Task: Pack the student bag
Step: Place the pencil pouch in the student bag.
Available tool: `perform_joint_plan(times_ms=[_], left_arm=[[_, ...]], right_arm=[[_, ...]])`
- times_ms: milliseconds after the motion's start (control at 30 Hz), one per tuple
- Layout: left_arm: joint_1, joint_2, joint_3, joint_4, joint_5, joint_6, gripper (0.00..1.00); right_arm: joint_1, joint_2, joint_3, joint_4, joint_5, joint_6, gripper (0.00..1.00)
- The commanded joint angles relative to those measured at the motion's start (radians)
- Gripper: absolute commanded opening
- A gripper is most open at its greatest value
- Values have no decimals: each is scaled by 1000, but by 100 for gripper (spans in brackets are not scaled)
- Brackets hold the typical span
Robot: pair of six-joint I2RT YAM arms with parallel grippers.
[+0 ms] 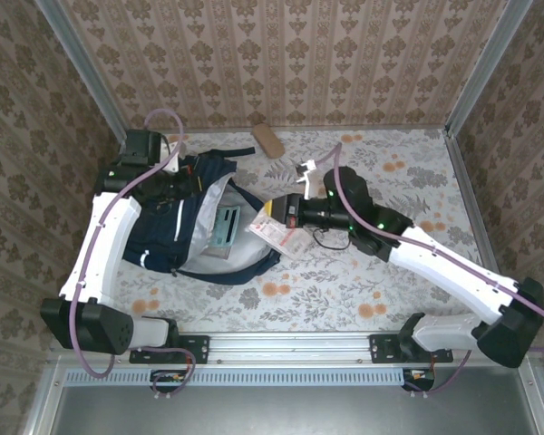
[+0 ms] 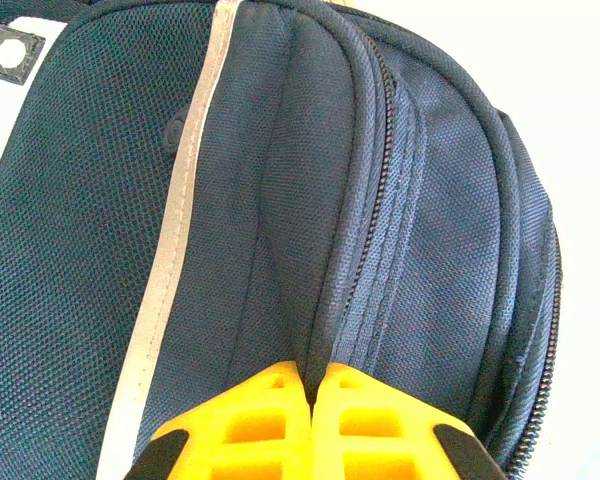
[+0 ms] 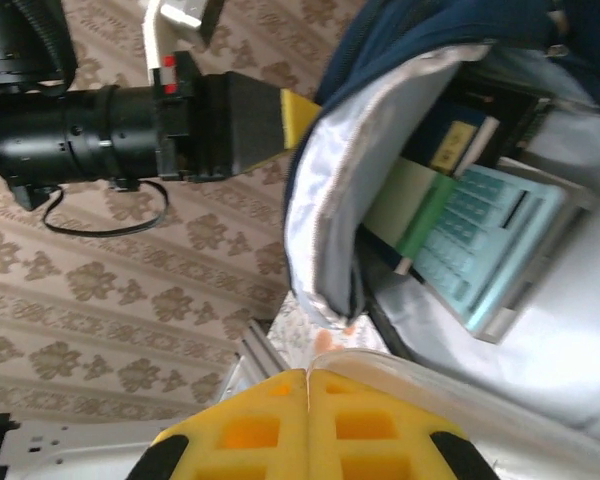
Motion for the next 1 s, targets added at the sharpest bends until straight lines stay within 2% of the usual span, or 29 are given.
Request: perform_joint_plan(times_ms=[0, 267, 633, 667, 700, 733, 767, 867, 967], left_arm=[[12, -15, 56, 53, 56, 4, 0], [20, -16, 49, 57, 63, 4, 0], [35, -12, 60, 62, 75, 1, 0], [36, -13, 60, 62, 75, 1, 0], [37, -10, 62, 63, 75, 0, 0], [37, -10, 65, 63, 74, 1, 0], [39, -9, 66, 62, 74, 2, 0], [48, -11, 67, 62, 74, 1, 0], [64, -16, 72, 69, 79, -6, 0]], right_arm=[[20, 74, 69, 106, -90, -9, 0], [40, 291, 100, 245, -147, 54, 0], [53, 498, 201, 202, -131, 50, 0], [54, 516, 211, 206, -135, 53, 6], [56, 539, 223, 205, -134, 56, 26], [57, 559, 237, 198, -134, 59, 37], [57, 576, 252, 196, -139, 59, 37], [57, 592, 281, 179, -130, 53, 47], [57, 597, 298, 145, -111, 33, 47]])
